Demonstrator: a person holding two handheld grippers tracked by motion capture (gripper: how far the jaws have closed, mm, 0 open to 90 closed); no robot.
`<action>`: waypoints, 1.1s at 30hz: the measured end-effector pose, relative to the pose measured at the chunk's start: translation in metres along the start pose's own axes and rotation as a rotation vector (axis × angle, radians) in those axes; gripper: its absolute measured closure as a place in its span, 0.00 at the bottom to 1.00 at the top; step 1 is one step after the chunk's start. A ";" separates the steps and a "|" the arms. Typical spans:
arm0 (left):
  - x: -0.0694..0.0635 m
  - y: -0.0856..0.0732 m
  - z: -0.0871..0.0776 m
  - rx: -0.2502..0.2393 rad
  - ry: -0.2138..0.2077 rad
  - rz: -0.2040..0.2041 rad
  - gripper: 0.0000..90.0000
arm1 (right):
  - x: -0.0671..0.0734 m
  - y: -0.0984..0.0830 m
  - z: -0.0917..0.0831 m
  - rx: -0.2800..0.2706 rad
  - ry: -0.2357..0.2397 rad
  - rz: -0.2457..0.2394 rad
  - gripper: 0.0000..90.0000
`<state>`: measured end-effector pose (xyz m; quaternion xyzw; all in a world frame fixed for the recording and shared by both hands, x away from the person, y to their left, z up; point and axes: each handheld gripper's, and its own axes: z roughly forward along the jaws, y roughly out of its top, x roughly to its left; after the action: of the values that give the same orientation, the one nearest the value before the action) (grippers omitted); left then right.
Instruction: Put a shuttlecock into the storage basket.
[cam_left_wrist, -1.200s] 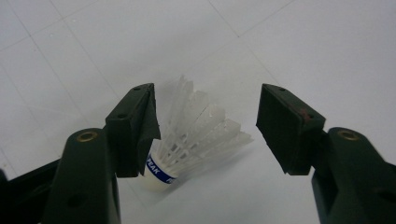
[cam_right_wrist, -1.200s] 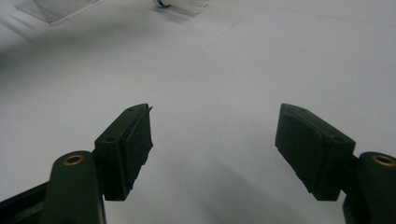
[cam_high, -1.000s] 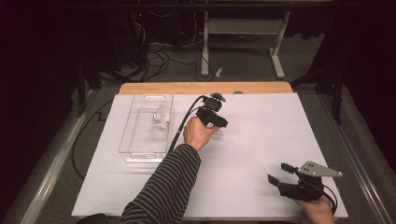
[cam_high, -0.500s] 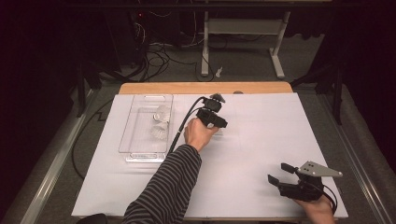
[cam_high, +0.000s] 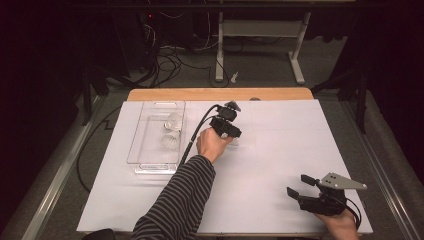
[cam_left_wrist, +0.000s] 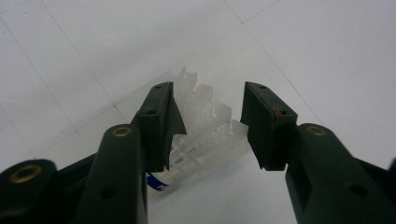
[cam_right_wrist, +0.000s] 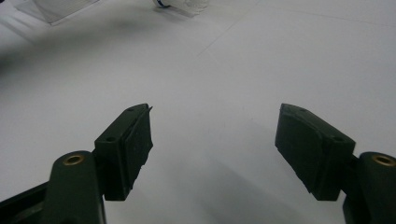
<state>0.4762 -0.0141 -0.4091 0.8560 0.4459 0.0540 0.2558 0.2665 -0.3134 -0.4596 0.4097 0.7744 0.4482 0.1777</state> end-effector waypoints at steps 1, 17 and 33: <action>0.000 0.000 0.000 0.001 0.000 0.002 0.63 | 0.000 0.000 0.000 0.000 0.000 0.000 0.31; -0.002 -0.002 0.000 0.013 0.013 0.043 0.83 | 0.000 0.000 0.000 0.001 0.001 0.000 0.31; -0.003 -0.003 -0.002 0.020 0.006 0.066 0.97 | 0.000 0.000 0.000 0.001 0.002 -0.001 0.31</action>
<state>0.4717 -0.0145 -0.4081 0.8726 0.4188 0.0606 0.2438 0.2666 -0.3134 -0.4596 0.4091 0.7749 0.4481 0.1771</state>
